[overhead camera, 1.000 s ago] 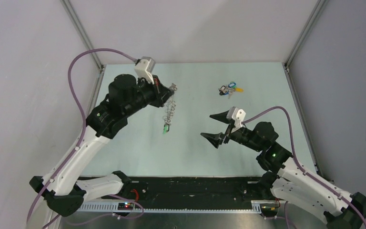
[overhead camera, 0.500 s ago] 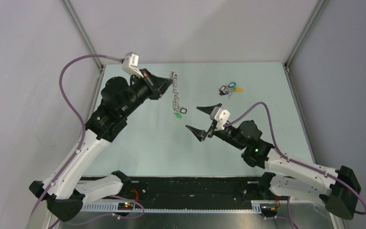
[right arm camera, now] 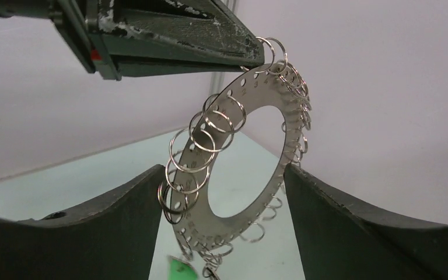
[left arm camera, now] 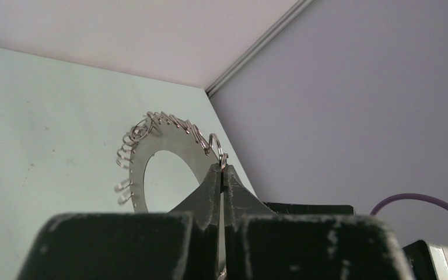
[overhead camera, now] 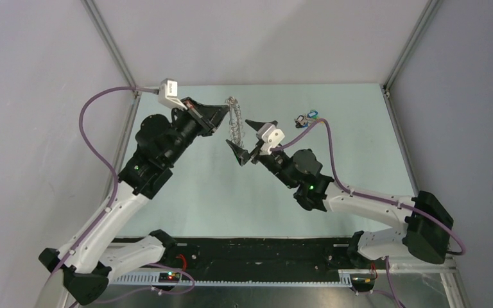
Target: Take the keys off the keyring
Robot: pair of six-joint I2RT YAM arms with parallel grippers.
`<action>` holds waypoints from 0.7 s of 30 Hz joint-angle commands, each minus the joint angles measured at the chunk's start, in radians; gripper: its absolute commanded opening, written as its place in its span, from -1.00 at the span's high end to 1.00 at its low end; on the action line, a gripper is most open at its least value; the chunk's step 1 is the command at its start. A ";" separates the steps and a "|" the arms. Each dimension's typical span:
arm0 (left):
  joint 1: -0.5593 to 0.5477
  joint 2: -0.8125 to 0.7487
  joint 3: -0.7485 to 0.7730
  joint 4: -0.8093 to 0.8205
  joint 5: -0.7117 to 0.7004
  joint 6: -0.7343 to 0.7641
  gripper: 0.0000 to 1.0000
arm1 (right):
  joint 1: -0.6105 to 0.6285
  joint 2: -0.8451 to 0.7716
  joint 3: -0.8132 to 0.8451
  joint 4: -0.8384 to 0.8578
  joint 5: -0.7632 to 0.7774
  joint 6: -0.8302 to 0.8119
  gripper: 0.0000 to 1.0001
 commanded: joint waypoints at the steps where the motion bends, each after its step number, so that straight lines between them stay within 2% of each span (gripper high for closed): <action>1: 0.005 -0.046 -0.005 0.101 -0.053 -0.014 1.00 | 0.005 0.047 0.095 0.073 0.039 0.042 -0.56; 3: 0.005 -0.049 -0.008 0.112 -0.055 -0.014 1.00 | 0.005 0.069 0.116 0.064 0.065 0.046 -0.52; 5: 0.005 -0.056 -0.014 0.116 -0.059 -0.015 1.00 | 0.007 0.082 0.127 0.065 0.109 0.034 -0.37; 6: 0.005 -0.061 -0.018 0.119 -0.061 -0.015 1.00 | 0.009 0.086 0.127 0.074 0.141 0.027 -0.12; 7: 0.005 -0.063 -0.020 0.119 -0.062 -0.014 1.00 | 0.010 0.089 0.127 0.079 0.157 0.011 0.02; 8: 0.006 -0.069 -0.023 0.120 -0.063 -0.012 0.99 | 0.012 0.090 0.127 0.080 0.193 0.002 0.39; 9: 0.006 -0.071 -0.026 0.120 -0.063 -0.009 0.99 | 0.012 0.088 0.127 0.075 0.206 -0.020 0.58; 10: 0.006 -0.077 -0.031 0.120 -0.063 -0.008 0.99 | 0.012 0.085 0.128 0.067 0.213 -0.035 0.90; 13: 0.006 -0.095 -0.048 0.120 -0.074 -0.004 0.77 | 0.013 0.055 0.126 0.007 0.179 -0.119 1.00; 15: 0.007 -0.112 -0.059 0.119 -0.077 0.007 0.48 | 0.011 0.034 0.120 -0.016 0.139 -0.180 1.00; 17: 0.009 -0.135 -0.067 0.118 -0.062 0.034 -0.07 | 0.007 0.014 0.107 -0.019 0.110 -0.253 1.00; 19: 0.010 -0.159 -0.067 0.108 -0.025 0.086 -0.33 | -0.009 -0.006 0.094 -0.015 0.082 -0.320 1.00; 21: 0.013 -0.189 -0.069 0.046 -0.010 0.140 -0.51 | -0.040 -0.036 0.085 -0.034 0.023 -0.360 1.00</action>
